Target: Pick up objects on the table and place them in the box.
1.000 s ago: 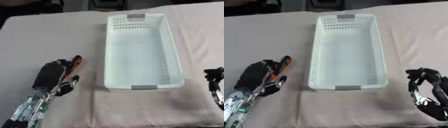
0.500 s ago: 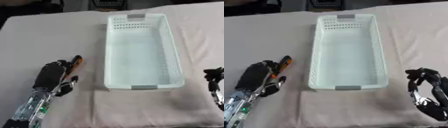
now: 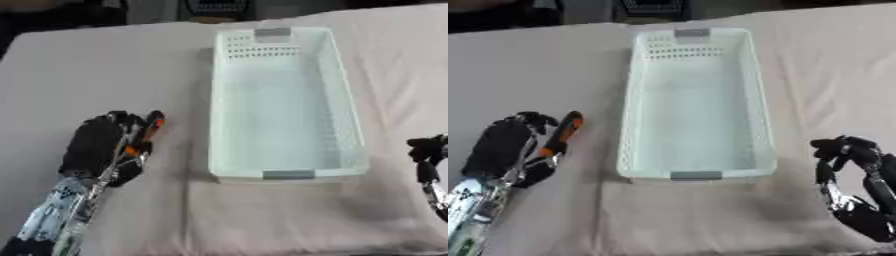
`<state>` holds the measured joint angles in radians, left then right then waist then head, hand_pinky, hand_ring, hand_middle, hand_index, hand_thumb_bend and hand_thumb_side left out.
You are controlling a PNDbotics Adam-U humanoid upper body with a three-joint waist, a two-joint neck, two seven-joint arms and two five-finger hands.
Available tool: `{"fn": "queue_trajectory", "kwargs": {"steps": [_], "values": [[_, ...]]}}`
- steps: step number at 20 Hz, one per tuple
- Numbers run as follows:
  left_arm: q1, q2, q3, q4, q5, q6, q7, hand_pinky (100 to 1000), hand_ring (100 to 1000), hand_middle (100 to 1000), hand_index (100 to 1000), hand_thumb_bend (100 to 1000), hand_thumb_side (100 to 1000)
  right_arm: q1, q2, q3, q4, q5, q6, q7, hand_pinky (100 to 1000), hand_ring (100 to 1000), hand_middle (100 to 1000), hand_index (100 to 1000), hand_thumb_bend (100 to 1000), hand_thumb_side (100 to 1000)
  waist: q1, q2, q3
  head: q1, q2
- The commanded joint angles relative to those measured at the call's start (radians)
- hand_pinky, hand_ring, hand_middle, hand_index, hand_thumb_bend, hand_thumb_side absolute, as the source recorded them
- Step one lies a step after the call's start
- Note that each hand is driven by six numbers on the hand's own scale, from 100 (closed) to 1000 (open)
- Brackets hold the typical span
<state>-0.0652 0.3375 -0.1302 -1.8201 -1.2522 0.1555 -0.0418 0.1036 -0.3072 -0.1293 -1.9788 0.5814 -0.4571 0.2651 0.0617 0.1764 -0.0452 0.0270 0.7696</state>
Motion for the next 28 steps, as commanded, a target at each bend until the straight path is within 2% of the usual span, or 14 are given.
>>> {"fn": "queue_trajectory", "kwargs": {"steps": [1,28], "values": [[-0.003,0.014,0.01,-0.02,0.008,0.006,-0.003,524,500,501,723,416,210,-0.002,-0.009,-0.002,-0.021,-0.005,0.0,0.003,428,549,575,787,100,780,-0.003,-0.011,0.001,0.004,0.0],[-0.073,-0.019,-0.006,0.143,0.0,0.001,0.002,528,505,502,718,370,263,0.001,-0.005,0.001,-0.021,-0.003,-0.004,0.008,428,550,576,787,100,780,-0.006,-0.009,0.0,0.005,0.0]]}}
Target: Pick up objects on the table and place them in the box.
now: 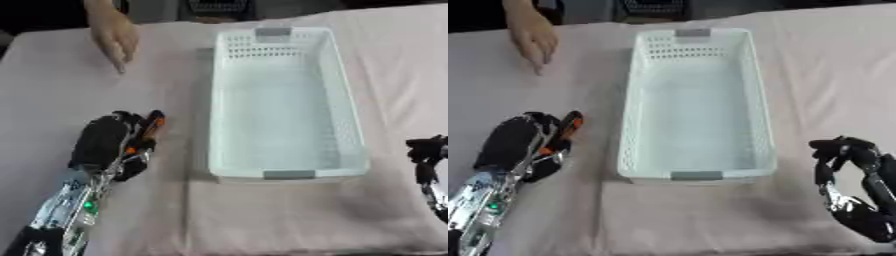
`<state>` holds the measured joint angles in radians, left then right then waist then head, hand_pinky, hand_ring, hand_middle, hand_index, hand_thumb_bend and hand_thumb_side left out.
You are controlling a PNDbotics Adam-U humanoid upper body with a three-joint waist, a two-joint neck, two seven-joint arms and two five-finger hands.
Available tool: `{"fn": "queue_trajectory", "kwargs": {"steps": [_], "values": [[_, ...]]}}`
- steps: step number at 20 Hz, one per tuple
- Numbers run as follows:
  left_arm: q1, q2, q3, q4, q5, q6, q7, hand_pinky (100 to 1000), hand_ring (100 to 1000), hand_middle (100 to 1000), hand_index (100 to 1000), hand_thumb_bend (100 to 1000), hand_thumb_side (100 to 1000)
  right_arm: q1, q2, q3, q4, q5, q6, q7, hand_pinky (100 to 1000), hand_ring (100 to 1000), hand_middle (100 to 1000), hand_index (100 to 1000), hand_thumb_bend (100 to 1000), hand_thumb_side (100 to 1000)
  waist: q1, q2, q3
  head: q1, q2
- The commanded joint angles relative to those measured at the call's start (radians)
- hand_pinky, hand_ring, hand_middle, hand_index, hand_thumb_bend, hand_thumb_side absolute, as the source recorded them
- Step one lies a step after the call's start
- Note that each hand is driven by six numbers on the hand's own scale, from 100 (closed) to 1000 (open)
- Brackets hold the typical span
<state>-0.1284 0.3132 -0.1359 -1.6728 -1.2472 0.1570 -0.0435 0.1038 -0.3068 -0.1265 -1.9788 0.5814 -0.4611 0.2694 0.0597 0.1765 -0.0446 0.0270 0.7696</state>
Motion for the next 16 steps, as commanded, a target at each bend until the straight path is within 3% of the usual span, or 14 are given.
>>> {"fn": "queue_trajectory", "kwargs": {"steps": [1,16], "values": [[-0.01,0.004,-0.001,-0.001,-0.007,-0.001,0.004,528,506,502,718,373,263,0.001,-0.006,-0.002,-0.021,-0.003,0.0,0.004,428,550,576,787,100,780,-0.004,-0.009,0.0,0.005,0.0],[-0.011,-0.004,-0.001,0.014,-0.024,0.0,0.008,530,508,503,715,369,259,0.001,-0.005,-0.002,-0.021,-0.005,0.0,0.005,428,550,576,787,100,779,-0.005,-0.01,-0.001,0.005,0.0]]}}
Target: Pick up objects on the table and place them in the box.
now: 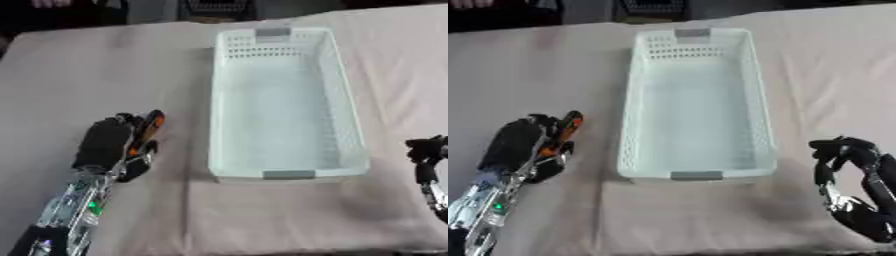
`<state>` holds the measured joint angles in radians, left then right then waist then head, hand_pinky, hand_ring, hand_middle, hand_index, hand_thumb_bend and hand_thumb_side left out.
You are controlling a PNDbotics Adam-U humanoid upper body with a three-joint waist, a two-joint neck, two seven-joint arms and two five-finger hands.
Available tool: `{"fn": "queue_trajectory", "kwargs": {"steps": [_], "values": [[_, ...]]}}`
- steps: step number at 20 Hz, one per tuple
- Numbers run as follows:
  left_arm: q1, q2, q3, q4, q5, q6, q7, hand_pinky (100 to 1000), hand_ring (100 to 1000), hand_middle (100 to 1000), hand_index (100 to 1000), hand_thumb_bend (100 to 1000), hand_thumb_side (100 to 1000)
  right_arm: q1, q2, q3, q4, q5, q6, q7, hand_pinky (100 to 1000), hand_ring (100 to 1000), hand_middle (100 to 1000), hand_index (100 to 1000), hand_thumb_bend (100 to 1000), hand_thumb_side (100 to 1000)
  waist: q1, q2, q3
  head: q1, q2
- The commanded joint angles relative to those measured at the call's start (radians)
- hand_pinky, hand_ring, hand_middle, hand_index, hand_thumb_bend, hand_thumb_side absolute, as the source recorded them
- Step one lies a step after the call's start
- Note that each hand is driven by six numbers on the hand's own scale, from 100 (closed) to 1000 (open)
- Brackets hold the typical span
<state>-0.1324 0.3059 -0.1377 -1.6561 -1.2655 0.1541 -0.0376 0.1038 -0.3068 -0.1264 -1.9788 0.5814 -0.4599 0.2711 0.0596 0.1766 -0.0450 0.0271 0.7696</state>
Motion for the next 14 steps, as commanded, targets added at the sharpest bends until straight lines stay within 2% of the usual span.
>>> {"fn": "queue_trajectory", "kwargs": {"steps": [1,14], "values": [[-0.007,0.004,0.001,-0.003,-0.006,0.003,0.003,530,508,503,715,369,259,0.001,-0.005,-0.002,-0.021,-0.005,-0.001,0.003,428,550,576,787,100,779,-0.004,-0.01,-0.001,0.005,0.0],[-0.004,0.002,0.012,-0.002,-0.021,0.019,0.004,534,510,505,715,379,245,0.0,-0.006,-0.002,-0.021,-0.007,-0.002,0.003,429,550,577,788,100,778,-0.005,-0.01,0.0,-0.009,-0.018]]}}
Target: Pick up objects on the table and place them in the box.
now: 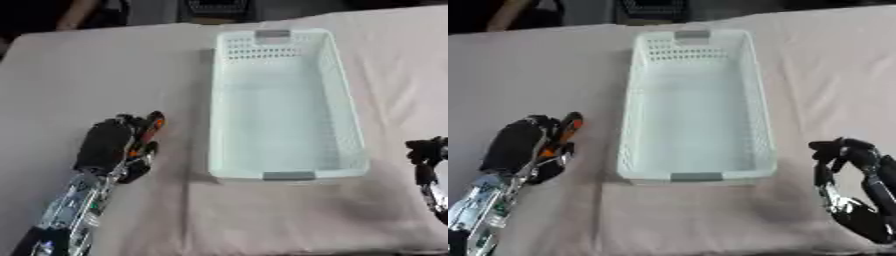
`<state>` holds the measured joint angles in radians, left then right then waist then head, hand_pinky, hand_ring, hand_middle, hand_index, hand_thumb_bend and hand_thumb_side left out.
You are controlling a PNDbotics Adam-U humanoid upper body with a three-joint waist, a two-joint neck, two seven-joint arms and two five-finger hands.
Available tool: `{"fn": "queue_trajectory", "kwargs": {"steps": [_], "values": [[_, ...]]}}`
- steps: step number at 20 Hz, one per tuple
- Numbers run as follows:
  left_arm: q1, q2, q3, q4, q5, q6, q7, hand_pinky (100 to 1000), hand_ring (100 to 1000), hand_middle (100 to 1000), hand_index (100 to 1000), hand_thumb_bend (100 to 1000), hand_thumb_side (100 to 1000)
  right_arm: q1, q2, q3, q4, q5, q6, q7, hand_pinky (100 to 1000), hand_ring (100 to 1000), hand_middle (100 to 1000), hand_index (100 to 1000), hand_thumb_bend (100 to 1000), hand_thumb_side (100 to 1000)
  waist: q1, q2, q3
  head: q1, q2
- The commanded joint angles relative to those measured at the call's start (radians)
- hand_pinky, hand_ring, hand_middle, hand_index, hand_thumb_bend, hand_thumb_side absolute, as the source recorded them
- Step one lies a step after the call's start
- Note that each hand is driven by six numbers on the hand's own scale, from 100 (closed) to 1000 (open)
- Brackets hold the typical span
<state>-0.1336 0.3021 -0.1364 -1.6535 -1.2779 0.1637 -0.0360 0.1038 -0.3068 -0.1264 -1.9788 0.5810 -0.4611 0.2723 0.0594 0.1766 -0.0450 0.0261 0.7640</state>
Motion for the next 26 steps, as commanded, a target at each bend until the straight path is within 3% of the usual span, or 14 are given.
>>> {"fn": "queue_trajectory", "kwargs": {"steps": [1,21,23,25,26], "values": [[-0.002,0.005,0.013,-0.005,-0.01,0.012,0.003,534,510,505,715,380,245,0.001,-0.006,-0.002,-0.021,-0.006,-0.001,0.002,429,550,577,788,100,778,-0.005,-0.01,0.0,-0.008,-0.013],[0.013,0.002,0.046,-0.08,0.006,0.052,0.0,527,501,501,716,352,213,0.002,-0.005,-0.004,-0.021,-0.003,-0.001,0.0,429,551,577,788,100,778,-0.006,-0.011,0.005,-0.012,-0.023],[0.014,0.002,0.047,-0.073,0.002,0.053,-0.008,538,511,510,728,377,245,0.002,-0.005,-0.004,-0.021,-0.003,-0.001,0.0,429,551,577,788,100,778,-0.006,-0.01,0.005,-0.013,-0.023],[0.017,0.003,0.046,-0.06,-0.012,0.053,-0.031,550,525,520,745,487,398,0.002,-0.004,-0.004,-0.021,-0.003,-0.001,0.0,429,551,577,788,100,778,-0.006,-0.01,0.005,-0.014,-0.023],[0.017,0.002,0.047,-0.056,-0.022,0.053,-0.043,549,524,518,743,503,411,0.002,-0.004,-0.004,-0.021,-0.002,-0.001,0.0,429,551,577,788,100,778,-0.006,-0.01,0.005,-0.013,-0.022]]}}
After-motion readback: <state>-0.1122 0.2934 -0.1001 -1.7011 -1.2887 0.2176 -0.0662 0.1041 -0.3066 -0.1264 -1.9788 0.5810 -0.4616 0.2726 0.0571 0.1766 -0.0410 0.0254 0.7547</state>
